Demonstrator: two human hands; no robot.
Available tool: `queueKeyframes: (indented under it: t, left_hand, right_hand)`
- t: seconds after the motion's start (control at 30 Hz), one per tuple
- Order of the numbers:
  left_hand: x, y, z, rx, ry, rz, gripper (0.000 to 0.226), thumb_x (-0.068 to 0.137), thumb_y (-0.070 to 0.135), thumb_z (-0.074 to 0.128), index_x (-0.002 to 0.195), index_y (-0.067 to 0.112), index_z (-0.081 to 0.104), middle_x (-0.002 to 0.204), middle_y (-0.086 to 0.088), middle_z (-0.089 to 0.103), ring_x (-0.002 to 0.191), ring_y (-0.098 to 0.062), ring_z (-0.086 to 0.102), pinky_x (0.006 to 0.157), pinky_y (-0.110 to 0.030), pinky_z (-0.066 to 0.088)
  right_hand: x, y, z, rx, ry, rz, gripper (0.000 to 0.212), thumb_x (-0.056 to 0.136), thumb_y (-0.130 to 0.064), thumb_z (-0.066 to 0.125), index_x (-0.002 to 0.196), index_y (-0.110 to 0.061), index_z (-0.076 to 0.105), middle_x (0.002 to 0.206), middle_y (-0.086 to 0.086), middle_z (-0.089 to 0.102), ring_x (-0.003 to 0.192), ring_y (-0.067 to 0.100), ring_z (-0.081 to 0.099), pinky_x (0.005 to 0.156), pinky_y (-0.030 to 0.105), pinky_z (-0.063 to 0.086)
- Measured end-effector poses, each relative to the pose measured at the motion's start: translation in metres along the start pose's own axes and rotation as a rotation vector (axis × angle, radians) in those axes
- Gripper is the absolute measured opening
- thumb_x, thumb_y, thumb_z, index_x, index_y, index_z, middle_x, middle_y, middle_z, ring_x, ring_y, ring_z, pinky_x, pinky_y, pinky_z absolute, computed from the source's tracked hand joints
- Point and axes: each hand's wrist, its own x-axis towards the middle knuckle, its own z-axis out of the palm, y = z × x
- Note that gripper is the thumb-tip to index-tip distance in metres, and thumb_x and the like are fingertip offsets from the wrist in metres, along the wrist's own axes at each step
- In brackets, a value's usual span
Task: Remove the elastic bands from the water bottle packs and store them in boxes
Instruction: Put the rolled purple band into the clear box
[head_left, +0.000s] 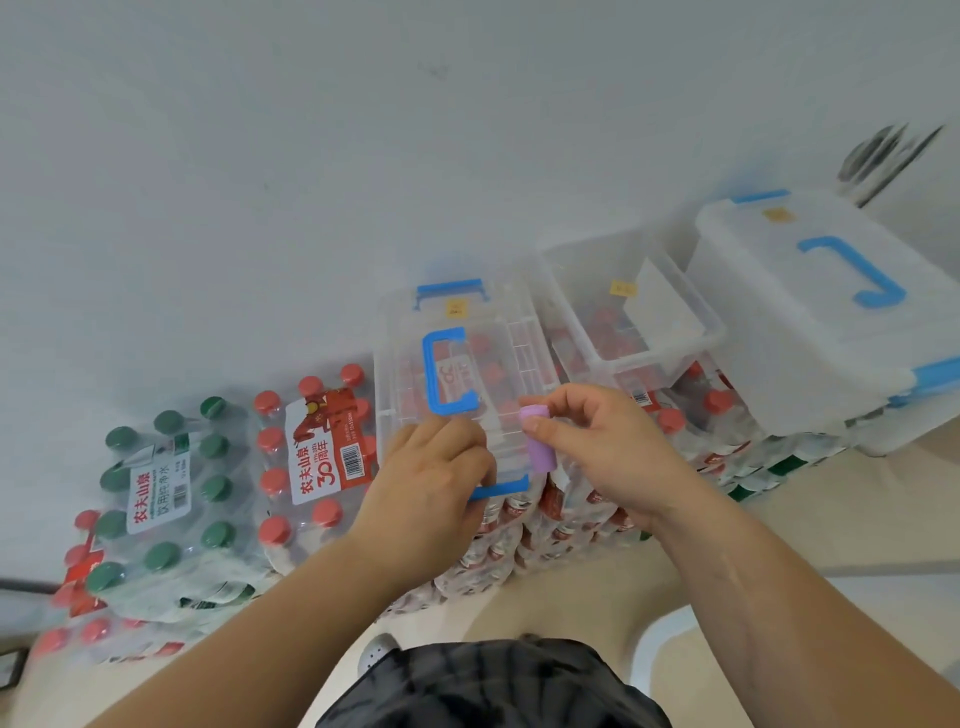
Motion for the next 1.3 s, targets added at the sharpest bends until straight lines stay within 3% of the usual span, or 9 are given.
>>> queueKeyframes:
  t: [0.13,0.3,0.4,0.57,0.77,0.9,1.0,1.17,1.3]
  left_hand:
    - [0.001,0.001,-0.013,-0.112,-0.045,0.125,0.021,0.079,0.042,0.075,0.089,0.025,0.071,0.090,0.007,0.067,0.083,-0.016,0.063,0.075,-0.037,0.053]
    - [0.024,-0.029,-0.029,-0.087,0.195,-0.156,0.031,0.084,0.038,0.071,0.109,0.019,0.072,0.113,-0.001,0.071,0.108,-0.024,0.063,0.095,-0.046,0.050]
    - [0.034,-0.053,-0.029,0.099,-0.055,-0.432,0.066,0.082,0.066,0.060,0.139,0.033,0.053,0.153,-0.003,0.045,0.141,-0.032,0.038,0.114,-0.055,0.032]
    - [0.024,-0.052,-0.019,0.040,-0.247,-0.505,0.095,0.072,0.089,0.038,0.152,0.040,0.030,0.168,-0.002,0.015,0.154,-0.029,0.007,0.121,-0.055,0.023]
    - [0.004,-0.025,-0.031,0.166,-0.245,-0.473,0.079,0.075,0.082,0.021,0.140,0.043,0.043,0.145,0.004,0.046,0.129,-0.026,0.038,0.100,-0.045,0.048]
    - [0.003,-0.052,-0.043,0.148,-0.035,-0.425,0.034,0.092,0.051,0.053,0.116,0.033,0.068,0.110,0.004,0.068,0.102,-0.025,0.059,0.084,-0.041,0.052]
    - [0.011,-0.083,-0.042,0.017,0.073,-0.431,0.032,0.089,0.035,0.070,0.118,0.024,0.072,0.112,-0.002,0.068,0.101,-0.030,0.060,0.090,-0.041,0.049]
    - [0.033,-0.121,-0.033,-0.358,-0.040,-0.544,0.036,0.087,0.036,0.072,0.123,0.027,0.071,0.103,0.007,0.072,0.080,-0.007,0.062,0.079,-0.022,0.045]
    - [0.035,-0.142,-0.027,-0.478,-0.002,-0.517,0.025,0.087,0.030,0.073,0.112,0.028,0.076,0.086,0.015,0.070,0.075,0.003,0.062,0.066,-0.012,0.042]
  right_hand:
    - [-0.007,-0.002,-0.006,-0.008,-0.015,0.012,0.016,0.093,-0.028,0.075,0.088,-0.013,0.073,0.086,0.007,0.078,0.096,0.026,0.073,0.103,0.047,0.053]
    - [-0.013,0.000,-0.002,-0.076,-0.072,0.016,0.020,0.094,-0.037,0.071,0.090,-0.018,0.071,0.085,-0.002,0.078,0.098,0.009,0.072,0.106,0.048,0.050]
    - [-0.011,0.000,0.001,-0.127,-0.059,-0.006,0.022,0.095,-0.040,0.067,0.085,-0.020,0.067,0.078,-0.009,0.076,0.107,0.002,0.067,0.109,0.044,0.044]
    - [-0.007,-0.005,0.016,-0.409,0.026,-0.138,0.019,0.095,-0.051,0.062,0.085,-0.036,0.057,0.130,-0.010,0.066,0.141,0.013,0.045,0.098,0.026,0.040]
    - [0.007,-0.016,0.055,-0.464,-0.044,-0.223,0.020,0.100,-0.047,0.056,0.096,-0.028,0.057,0.135,0.000,0.060,0.131,0.023,0.046,0.100,0.026,0.027]
    - [0.013,-0.017,0.068,-0.475,-0.002,-0.263,0.021,0.102,-0.044,0.055,0.094,-0.024,0.056,0.121,-0.003,0.065,0.138,0.017,0.039,0.109,0.019,-0.001]
    - [0.012,-0.014,0.073,-0.468,0.047,-0.260,0.019,0.102,-0.043,0.056,0.092,-0.027,0.053,0.130,-0.001,0.063,0.137,0.010,0.035,0.114,0.020,-0.015]
    - [0.009,-0.007,0.082,-0.456,0.057,-0.251,0.017,0.098,-0.051,0.058,0.093,-0.036,0.051,0.154,-0.017,0.048,0.155,0.002,0.014,0.125,0.034,-0.013]
    - [0.012,-0.009,0.089,-0.373,0.085,-0.194,0.017,0.095,-0.052,0.064,0.089,-0.039,0.054,0.153,-0.023,0.049,0.154,-0.004,0.013,0.124,0.028,-0.013]
